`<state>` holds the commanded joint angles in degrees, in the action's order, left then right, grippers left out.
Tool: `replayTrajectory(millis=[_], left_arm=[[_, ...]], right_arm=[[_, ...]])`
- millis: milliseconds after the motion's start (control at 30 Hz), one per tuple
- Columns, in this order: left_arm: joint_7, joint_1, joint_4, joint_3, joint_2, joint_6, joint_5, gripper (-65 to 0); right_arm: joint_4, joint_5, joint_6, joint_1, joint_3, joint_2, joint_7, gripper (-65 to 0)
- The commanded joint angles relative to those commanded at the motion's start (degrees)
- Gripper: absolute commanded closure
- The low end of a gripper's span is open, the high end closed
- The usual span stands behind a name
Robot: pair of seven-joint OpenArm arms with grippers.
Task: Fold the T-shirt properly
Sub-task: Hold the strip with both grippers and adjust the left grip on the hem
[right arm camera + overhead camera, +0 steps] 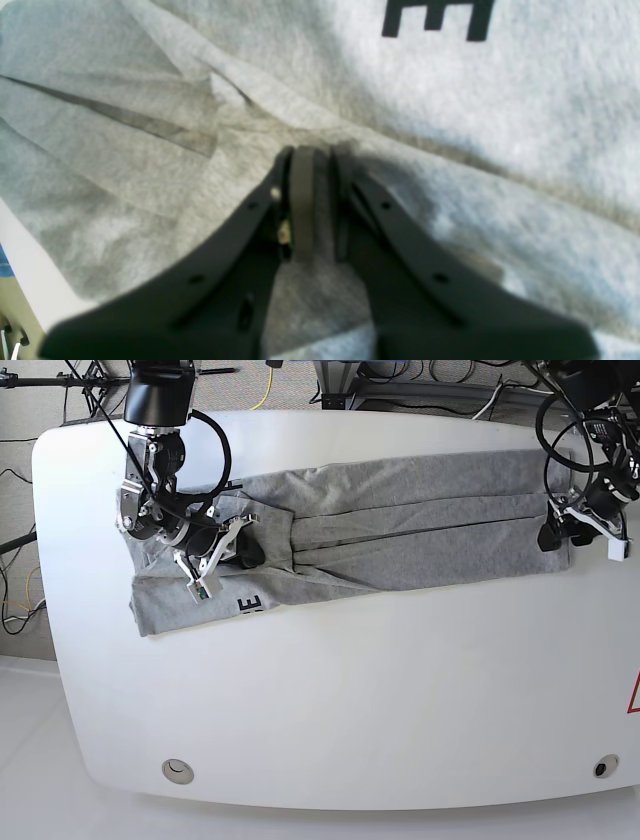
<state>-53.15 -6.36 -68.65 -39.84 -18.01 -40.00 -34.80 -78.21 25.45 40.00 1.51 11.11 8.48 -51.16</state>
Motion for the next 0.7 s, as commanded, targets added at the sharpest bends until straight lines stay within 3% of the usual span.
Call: replayTrajectory(millis=[33,100,233,433,700], left_arm=[[-0.1,0.0,-0.1,0.1,0.0,0.0,0.0,-49.0],[-0.4,-0.1,0.1,0.3,-0.3,0.0,-0.1,-39.3],[-0.1,-0.2,0.2,0.6,-0.2,0.0,-0.3,-26.7],[1.7,-0.3,0.0,0.5,0.0,0.0,-0.2,-11.6],[0.6,0.4,0.4,1.7,-0.3,0.0,-1.0,-8.0]], right_arm=[[0.0,0.0,0.0,0.0,0.0,0.0,0.0,-5.3],[0.1,0.0,0.0,-0.3,-0.1,-0.2,-0.3,-5.4],[0.1,-0.2,0.0,-0.4,0.1,-0.2,-0.4,-5.5],[0.0,-0.3,0.0,-0.3,0.2,-0.3,-0.5,-5.4],[-0.1,0.1,0.0,-0.4,0.1,-0.2,-0.3,-5.4]])
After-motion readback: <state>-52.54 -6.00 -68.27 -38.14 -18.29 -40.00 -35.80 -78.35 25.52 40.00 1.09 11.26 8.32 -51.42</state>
